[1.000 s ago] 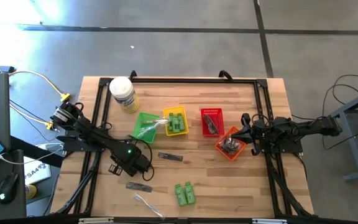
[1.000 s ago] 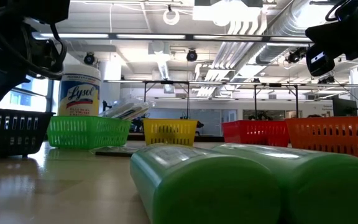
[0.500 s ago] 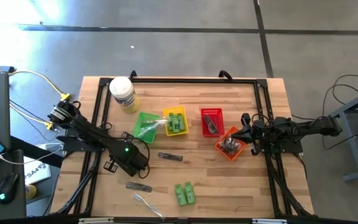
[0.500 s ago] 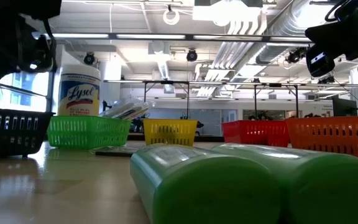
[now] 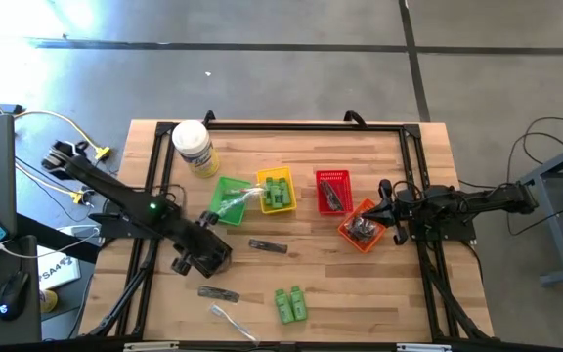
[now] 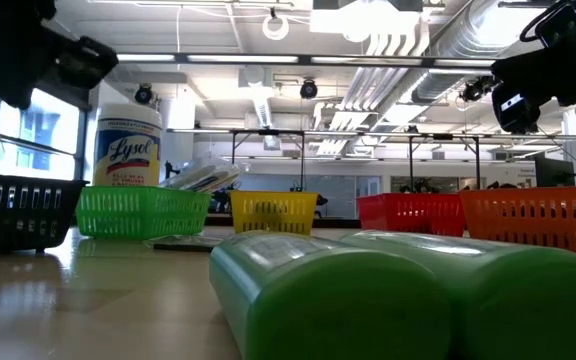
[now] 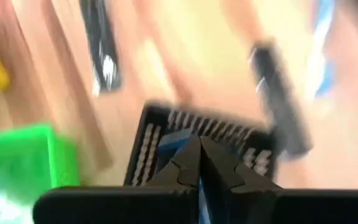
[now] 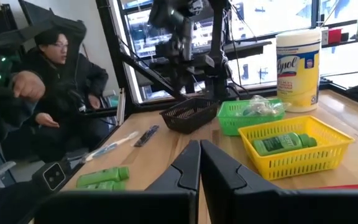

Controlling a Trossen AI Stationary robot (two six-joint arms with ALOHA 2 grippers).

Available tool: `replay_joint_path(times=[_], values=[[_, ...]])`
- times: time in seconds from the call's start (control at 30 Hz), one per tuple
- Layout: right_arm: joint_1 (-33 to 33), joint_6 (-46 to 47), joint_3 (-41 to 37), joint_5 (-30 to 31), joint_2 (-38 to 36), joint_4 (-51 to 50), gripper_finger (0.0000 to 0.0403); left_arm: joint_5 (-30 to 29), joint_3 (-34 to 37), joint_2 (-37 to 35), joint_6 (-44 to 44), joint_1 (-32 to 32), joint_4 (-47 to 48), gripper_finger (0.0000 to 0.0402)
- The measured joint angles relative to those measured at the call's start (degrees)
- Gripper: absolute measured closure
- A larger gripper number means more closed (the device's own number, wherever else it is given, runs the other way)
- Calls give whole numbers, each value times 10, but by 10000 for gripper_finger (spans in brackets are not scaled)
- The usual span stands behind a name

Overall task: Pick & Place Travel size toiletries
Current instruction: Put the top black comb into the red basket

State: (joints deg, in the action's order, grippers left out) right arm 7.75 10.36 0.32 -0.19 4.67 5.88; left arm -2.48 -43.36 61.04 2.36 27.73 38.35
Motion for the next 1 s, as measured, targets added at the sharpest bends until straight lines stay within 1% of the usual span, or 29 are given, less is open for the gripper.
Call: replay_joint_path(times=[0.1,0.2,0.27,0.33,0.4,0.53,0.63,0.77,1.0], values=[[0,-13,0,-9,0,0,399,4,34,-61,22,0,-81,401],[0,-31,0,-45,0,6,399,12,81,-126,10,0,-141,401],[0,-33,0,-46,0,14,399,17,115,-171,3,-3,-174,401],[0,-33,0,-36,0,12,399,18,147,-211,3,-18,-227,401],[0,-33,0,-32,0,12,399,17,178,-246,6,-40,-299,401],[0,-41,0,-41,0,12,399,17,235,-285,8,-76,-409,402],[0,-44,0,-37,0,13,399,17,255,-291,9,-100,-427,401],[0,-45,0,-37,0,12,399,17,256,-289,9,-122,-418,401],[0,-46,0,-43,0,12,399,18,256,-288,-8,-127,-414,401]])
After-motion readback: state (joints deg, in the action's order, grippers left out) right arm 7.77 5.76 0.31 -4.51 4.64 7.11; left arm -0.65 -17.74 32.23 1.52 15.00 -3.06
